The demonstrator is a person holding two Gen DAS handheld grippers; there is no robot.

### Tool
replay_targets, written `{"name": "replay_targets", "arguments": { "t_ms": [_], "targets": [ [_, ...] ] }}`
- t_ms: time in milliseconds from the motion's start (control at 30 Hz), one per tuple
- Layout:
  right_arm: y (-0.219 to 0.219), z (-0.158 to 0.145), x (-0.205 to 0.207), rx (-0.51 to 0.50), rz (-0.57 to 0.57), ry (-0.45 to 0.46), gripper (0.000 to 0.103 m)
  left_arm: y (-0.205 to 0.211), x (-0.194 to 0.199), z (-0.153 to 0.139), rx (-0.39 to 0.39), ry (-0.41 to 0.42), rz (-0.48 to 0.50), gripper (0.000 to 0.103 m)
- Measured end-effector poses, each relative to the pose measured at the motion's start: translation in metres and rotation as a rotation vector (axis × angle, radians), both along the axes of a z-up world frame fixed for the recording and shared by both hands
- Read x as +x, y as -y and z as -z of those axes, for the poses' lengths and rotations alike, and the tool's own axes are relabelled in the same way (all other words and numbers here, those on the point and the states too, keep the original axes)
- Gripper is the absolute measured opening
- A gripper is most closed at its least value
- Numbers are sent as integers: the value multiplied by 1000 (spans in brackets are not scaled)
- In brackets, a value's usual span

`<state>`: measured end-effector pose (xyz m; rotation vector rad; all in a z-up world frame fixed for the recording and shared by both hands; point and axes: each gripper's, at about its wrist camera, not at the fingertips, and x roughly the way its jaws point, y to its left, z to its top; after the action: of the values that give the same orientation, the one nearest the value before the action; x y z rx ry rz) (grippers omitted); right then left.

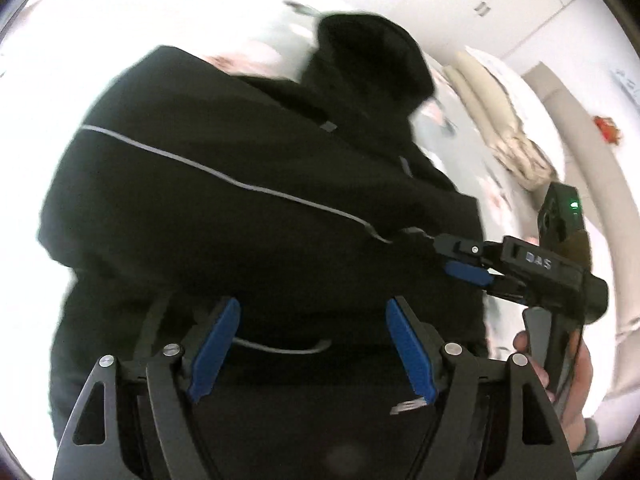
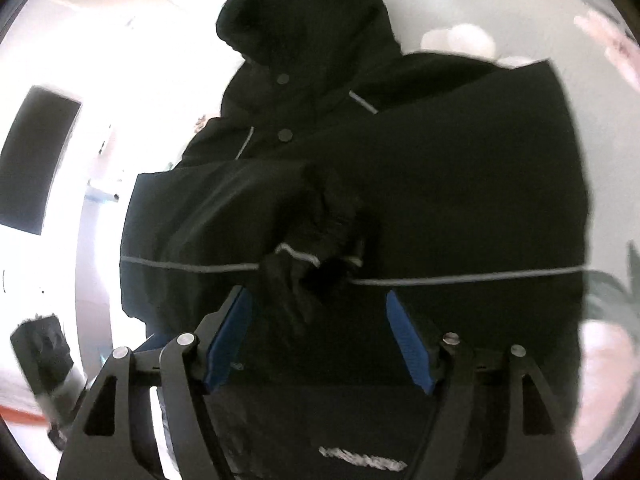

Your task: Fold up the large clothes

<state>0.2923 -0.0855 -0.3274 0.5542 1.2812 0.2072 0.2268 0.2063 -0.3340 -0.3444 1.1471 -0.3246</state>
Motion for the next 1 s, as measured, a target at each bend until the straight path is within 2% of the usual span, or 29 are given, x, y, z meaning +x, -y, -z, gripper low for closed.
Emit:
{"name": "replay_targets", "arguments": {
  "t_ms": [67, 100, 133, 233, 333, 433, 500, 567, 600, 667, 767, 867, 933, 1000],
  "targets": [
    [-4, 12, 6, 29, 13, -11, 74, -17, 0, -6, 7, 15, -36, 77],
    [-7, 18, 8, 49, 19, -23, 62, -23, 1, -8, 12, 20, -47, 77],
    [-8, 20, 8, 57, 22, -27, 32, -29, 2, -11, 27, 29, -59, 77],
    [-10, -4, -1, -9, 9, 37, 25, -36, 11, -20, 99, 72, -75, 77],
    [5, -45, -21, -126, 40, 134, 24, -41, 27, -27, 139, 99, -83, 77],
    [43, -67, -38, -265, 133, 165, 24, -39, 48, -23, 157, 100, -63, 77],
    [62, -49, -35, -268, 139, 103, 24, -28, 65, -2, 196, 47, -17, 76],
    [62, -17, -26, -299, 111, 26, 24, -17, 80, 30, 289, -14, 5, 65],
    [59, -2, -23, -338, 86, 3, 24, -12, 84, 46, 349, -28, 22, 65],
    [58, 30, -19, -378, 79, -32, 25, -8, 85, 55, 381, -15, 36, 65],
    [68, 41, -21, -319, 140, -32, 28, -9, 84, 54, 387, -4, 45, 65],
    [66, 35, -22, -329, 123, -43, 29, -13, 83, 43, 375, 12, 43, 62],
    [67, 21, -22, -326, 114, -57, 38, -14, 78, 26, 351, 45, 41, 60],
    [69, -8, -29, -333, 128, -15, 48, -16, 72, -1, 308, 105, 39, 61]
  ]
}}
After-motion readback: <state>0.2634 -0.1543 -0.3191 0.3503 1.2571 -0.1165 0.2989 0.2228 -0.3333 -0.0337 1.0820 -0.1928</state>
